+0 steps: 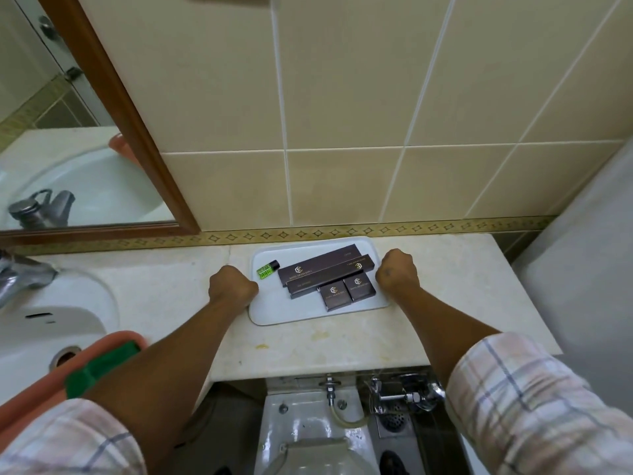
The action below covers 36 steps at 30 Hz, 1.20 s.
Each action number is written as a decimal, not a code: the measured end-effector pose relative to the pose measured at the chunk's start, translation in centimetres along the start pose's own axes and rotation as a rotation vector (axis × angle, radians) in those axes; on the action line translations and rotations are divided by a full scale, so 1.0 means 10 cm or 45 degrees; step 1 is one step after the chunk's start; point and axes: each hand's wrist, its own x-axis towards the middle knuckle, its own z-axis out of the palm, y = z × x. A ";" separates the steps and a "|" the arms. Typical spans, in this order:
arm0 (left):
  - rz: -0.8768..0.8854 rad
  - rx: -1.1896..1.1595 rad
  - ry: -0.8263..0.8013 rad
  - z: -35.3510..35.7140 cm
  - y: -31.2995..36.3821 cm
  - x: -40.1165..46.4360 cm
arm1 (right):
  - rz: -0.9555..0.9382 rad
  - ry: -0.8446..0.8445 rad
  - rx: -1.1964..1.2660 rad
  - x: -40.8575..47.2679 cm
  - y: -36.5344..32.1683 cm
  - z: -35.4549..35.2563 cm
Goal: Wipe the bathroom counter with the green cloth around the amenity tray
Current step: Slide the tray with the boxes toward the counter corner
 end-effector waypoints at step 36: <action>1.502 0.949 -0.016 2.29 3.43 -0.99 | 1.006 0.573 1.107 -0.92 2.62 -0.87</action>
